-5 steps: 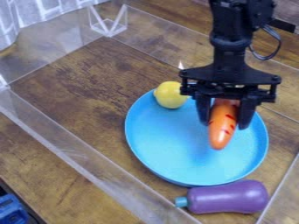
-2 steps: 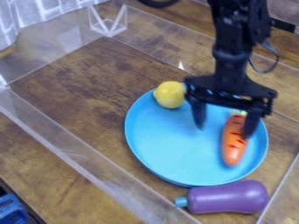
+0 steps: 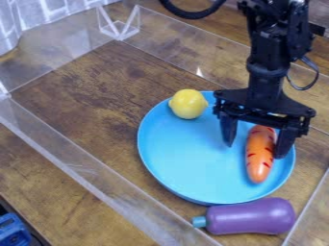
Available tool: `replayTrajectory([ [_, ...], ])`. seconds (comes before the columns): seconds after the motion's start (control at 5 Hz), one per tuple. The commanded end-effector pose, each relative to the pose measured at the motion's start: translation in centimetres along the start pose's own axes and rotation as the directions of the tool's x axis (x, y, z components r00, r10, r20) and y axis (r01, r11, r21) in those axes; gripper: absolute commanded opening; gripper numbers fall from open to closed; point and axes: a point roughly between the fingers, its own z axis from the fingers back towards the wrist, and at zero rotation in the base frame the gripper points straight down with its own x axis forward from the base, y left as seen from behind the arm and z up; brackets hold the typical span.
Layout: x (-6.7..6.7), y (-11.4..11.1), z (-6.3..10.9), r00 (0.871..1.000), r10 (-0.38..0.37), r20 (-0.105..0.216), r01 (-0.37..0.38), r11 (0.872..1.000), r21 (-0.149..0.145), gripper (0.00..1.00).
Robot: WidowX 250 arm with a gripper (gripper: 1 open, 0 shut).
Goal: Move the carrot to the left side
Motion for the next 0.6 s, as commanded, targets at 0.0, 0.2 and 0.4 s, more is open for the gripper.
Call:
replayTrajectory([
  [0.0,1.1,-1.3,1.0,0.998,-0.022,0.053,0.023,1.0,-0.019,1.0],
  [0.2,1.1,-2.0,0.2,0.998,-0.034,0.05,0.035,0.999,-0.014,1.0],
  [0.4,1.1,-2.6,-0.6,0.998,-0.04,0.049,0.041,0.999,-0.015,1.0],
])
